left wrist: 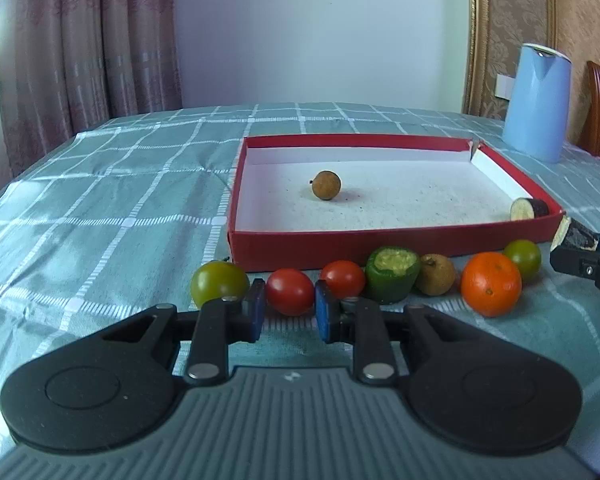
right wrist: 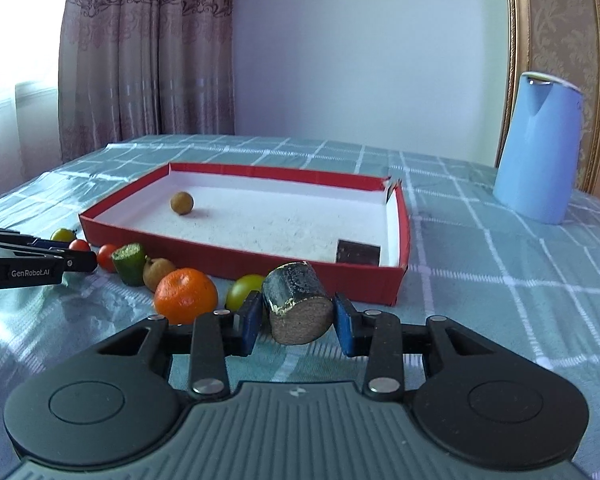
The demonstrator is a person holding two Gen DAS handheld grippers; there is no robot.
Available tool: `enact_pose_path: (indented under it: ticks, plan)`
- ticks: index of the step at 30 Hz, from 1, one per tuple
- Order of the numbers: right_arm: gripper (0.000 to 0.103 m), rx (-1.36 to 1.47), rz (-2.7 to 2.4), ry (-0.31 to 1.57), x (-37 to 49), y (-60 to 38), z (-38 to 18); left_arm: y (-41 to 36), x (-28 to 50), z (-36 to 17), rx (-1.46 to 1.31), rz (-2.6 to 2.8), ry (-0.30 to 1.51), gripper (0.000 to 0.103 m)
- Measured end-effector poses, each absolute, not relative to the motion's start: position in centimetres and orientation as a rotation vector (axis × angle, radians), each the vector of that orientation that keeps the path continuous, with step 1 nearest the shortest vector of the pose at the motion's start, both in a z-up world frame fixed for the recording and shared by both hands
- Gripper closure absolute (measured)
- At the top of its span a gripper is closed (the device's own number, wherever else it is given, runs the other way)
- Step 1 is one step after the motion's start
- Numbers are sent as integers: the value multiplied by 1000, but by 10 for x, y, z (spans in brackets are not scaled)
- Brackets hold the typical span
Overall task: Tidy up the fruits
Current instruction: 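Carry the tomato and the log piece over the red tray with both grippers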
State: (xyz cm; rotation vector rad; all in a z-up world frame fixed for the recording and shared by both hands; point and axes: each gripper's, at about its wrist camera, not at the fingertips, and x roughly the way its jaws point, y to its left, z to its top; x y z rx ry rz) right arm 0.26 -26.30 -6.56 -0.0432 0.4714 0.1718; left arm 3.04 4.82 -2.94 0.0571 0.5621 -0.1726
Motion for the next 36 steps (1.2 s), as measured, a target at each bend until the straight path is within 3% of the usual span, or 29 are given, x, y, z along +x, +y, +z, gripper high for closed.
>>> enact_pose_path:
  ticks: [21, 36]
  plan:
    - [66, -43, 161, 414, 16, -260, -48, 16, 31, 1, 87, -193, 481, 80]
    - [66, -65, 72, 481, 107, -263, -42, -26, 112, 4, 86, -202, 544, 80]
